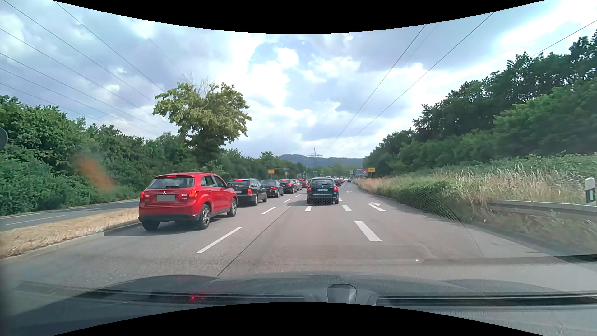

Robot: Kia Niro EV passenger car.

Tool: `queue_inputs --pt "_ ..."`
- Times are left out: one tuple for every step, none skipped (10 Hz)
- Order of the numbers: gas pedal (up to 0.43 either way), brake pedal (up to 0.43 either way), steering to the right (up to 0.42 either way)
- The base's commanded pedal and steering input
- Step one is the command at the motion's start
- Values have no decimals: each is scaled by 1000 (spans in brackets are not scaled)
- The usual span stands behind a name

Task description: Follow the waypoints while adhering to traffic rules and regulations

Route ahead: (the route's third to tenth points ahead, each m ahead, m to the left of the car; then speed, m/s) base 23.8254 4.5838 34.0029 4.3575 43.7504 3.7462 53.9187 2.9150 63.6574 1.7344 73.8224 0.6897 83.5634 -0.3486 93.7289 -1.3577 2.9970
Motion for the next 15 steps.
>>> queue_inputs --pt "39 0 1" --pt "39 0 1" --pt "39 0 1" --pt "39 0 1" --pt "39 0 1" --pt "28 0 1" --pt "0 0 0" --pt "0 0 0" --pt "0 0 0" --pt "0 0 0" --pt "0 0 0" --pt "0 0 0" --pt "0 0 0" --pt "0 0 -1" --pt "0 0 -2"
